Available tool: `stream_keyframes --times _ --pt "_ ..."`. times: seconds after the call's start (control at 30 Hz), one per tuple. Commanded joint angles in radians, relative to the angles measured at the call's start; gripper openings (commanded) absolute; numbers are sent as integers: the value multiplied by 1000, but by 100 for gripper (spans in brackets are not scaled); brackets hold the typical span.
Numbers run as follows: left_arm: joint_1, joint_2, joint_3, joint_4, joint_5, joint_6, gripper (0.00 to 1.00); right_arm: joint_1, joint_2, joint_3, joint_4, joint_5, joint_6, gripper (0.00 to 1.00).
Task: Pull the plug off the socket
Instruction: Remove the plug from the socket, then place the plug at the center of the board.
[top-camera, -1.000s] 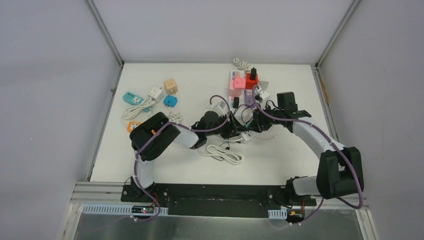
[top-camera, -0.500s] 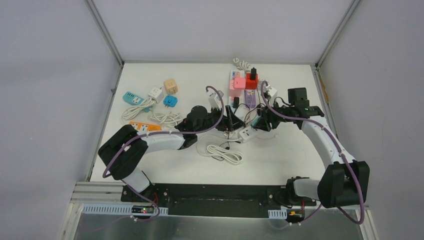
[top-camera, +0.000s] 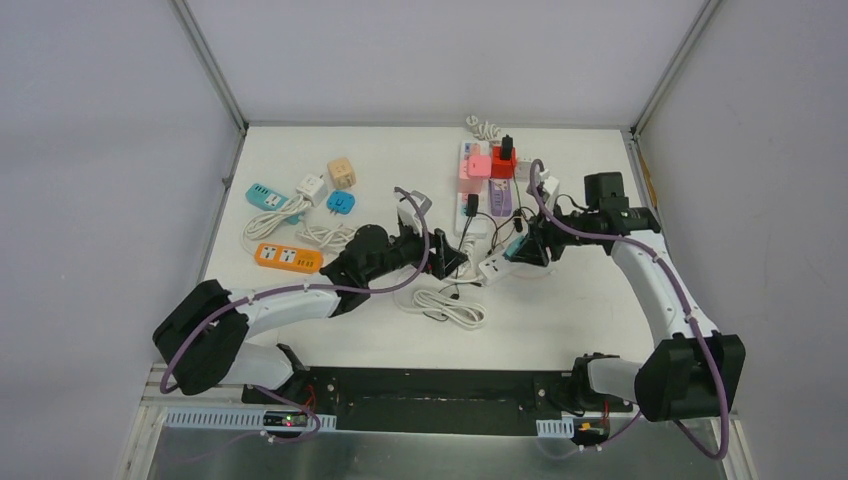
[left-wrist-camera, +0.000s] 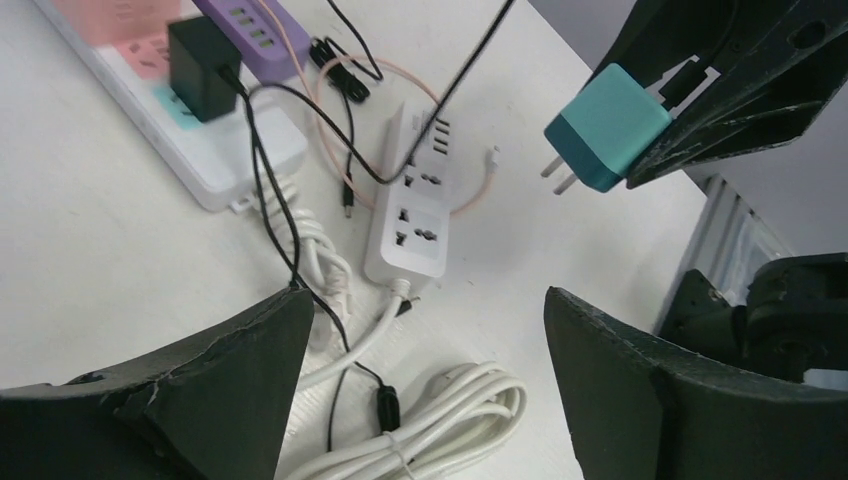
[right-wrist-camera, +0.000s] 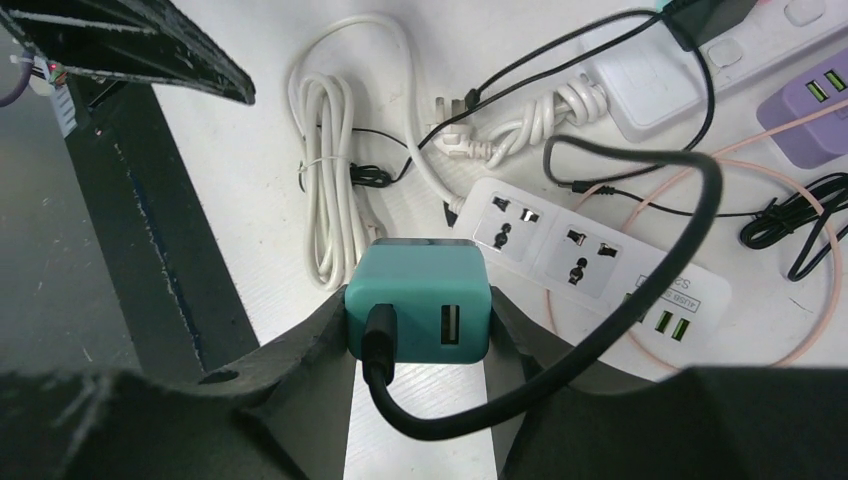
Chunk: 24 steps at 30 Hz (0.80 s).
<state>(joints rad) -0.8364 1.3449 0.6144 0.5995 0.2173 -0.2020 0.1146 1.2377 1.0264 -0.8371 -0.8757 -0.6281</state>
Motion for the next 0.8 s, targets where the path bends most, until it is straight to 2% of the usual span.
stream_keyframes --times 0.0,0.1,0.23,0.33,0.47,0.7,0.77 --pt "4 -57 -28 78 -113 175 92 -18 -40 76 -84 -87 -92 0" --pt "4 -65 -18 115 -172 245 99 -28 -43 105 -129 -92 -117 0" --pt "27 -99 105 44 -297 337 99 -39 -54 152 -175 -81 -134 0" --pt "95 -108 249 -59 -232 344 99 -41 -51 180 -190 -65 -138 0" --pt "173 -80 413 -100 -115 292 99 -42 -23 231 -208 -43 -137 0" --pt "223 25 709 -245 -15 238 99 -41 34 404 -311 4 -173 0" --pt "228 44 745 -288 12 236 99 -41 48 444 -333 14 -181 0"
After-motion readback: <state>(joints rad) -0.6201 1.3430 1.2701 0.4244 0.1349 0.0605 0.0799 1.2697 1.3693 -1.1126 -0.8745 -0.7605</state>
